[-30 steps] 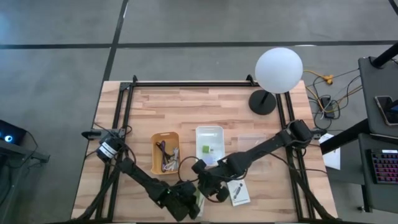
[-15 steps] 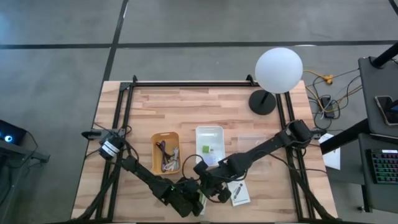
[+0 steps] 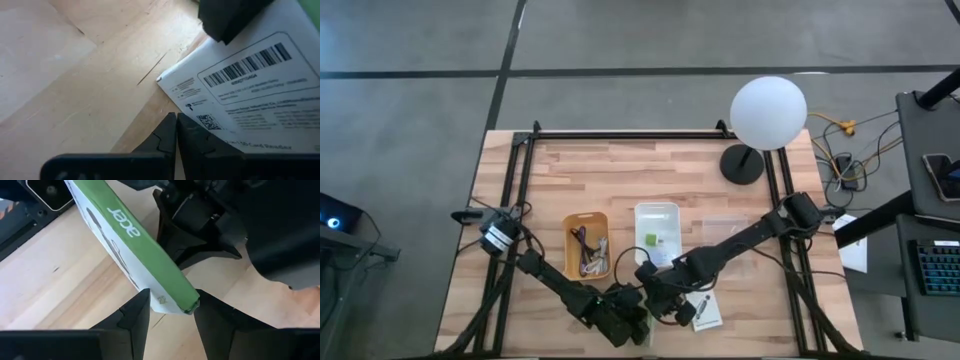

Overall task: Pick and place items into bin
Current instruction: Put the left white card reader box into the transparent bin

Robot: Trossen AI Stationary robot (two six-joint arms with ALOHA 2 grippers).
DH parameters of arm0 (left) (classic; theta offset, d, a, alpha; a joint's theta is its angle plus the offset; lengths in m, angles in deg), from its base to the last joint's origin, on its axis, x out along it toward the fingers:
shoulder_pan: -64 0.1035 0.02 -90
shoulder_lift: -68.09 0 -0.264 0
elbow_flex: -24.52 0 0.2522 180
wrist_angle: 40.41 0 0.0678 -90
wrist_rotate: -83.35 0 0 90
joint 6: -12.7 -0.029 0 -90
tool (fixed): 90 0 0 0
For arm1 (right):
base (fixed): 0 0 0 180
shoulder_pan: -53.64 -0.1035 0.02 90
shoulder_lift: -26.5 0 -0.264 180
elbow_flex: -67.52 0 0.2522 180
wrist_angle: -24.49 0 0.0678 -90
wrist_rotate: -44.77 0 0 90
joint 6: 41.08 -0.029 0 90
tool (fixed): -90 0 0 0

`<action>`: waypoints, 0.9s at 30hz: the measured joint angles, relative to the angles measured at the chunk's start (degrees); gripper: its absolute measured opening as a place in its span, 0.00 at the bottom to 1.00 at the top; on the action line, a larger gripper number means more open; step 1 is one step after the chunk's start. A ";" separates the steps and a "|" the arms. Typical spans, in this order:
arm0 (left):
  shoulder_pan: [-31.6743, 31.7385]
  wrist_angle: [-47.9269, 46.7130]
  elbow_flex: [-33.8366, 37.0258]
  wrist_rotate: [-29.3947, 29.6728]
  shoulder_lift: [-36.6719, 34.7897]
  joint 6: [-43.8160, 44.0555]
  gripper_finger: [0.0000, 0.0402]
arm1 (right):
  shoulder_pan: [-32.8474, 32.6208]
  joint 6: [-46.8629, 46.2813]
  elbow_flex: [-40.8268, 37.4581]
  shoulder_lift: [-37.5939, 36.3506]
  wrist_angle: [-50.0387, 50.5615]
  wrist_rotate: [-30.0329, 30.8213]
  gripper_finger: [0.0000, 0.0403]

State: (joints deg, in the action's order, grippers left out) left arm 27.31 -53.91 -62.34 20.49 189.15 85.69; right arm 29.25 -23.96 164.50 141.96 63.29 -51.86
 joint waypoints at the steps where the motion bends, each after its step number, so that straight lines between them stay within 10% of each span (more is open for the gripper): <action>1: 0.00 0.01 0.00 0.00 0.00 0.02 0.00 | 0.00 0.02 0.00 0.00 -0.02 0.00 0.34; 27: -0.45 0.28 0.28 -1.13 -0.13 1.84 0.00 | -3.29 12.01 0.39 0.00 0.06 -2.86 0.30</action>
State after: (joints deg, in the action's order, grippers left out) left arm 26.87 -53.63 -62.06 19.35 189.01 87.53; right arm 25.96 -11.95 164.89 141.96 63.35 -54.73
